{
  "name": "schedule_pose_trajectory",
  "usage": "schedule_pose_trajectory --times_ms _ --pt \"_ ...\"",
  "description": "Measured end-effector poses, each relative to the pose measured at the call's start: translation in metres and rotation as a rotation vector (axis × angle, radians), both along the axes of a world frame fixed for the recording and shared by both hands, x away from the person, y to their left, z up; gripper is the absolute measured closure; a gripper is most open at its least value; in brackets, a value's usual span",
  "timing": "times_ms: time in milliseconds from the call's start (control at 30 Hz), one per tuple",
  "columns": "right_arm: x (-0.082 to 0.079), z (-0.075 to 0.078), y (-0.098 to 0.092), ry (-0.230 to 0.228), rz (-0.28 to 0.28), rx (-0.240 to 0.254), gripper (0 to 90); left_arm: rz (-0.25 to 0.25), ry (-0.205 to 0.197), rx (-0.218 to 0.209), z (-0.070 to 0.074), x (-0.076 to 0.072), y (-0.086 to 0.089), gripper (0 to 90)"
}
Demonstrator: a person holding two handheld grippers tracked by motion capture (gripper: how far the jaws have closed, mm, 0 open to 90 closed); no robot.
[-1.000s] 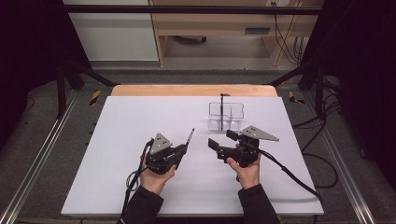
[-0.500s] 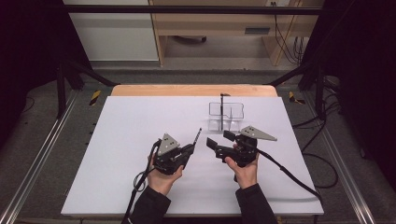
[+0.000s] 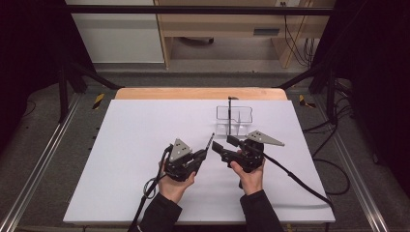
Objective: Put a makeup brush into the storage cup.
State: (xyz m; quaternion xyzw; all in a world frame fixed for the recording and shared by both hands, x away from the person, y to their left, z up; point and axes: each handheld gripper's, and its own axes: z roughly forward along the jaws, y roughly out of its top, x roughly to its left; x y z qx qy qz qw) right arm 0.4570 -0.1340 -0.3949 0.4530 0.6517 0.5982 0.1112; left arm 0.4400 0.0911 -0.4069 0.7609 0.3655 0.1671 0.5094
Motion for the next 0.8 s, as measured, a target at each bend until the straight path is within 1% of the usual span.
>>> schedule_pose_trajectory --times_ms 433,600,800 --pt "0.001 -0.002 0.003 0.028 0.005 0.035 41.1 -0.018 -0.012 -0.005 0.004 -0.003 -0.012 83.3" --pt "0.001 -0.003 0.004 0.034 0.019 0.043 47.1 -0.02 -0.019 -0.009 0.005 -0.005 -0.016 83.3" --pt "0.001 -0.003 0.004 0.035 0.018 0.066 54.8 -0.02 -0.023 -0.016 0.006 -0.006 -0.018 83.3"
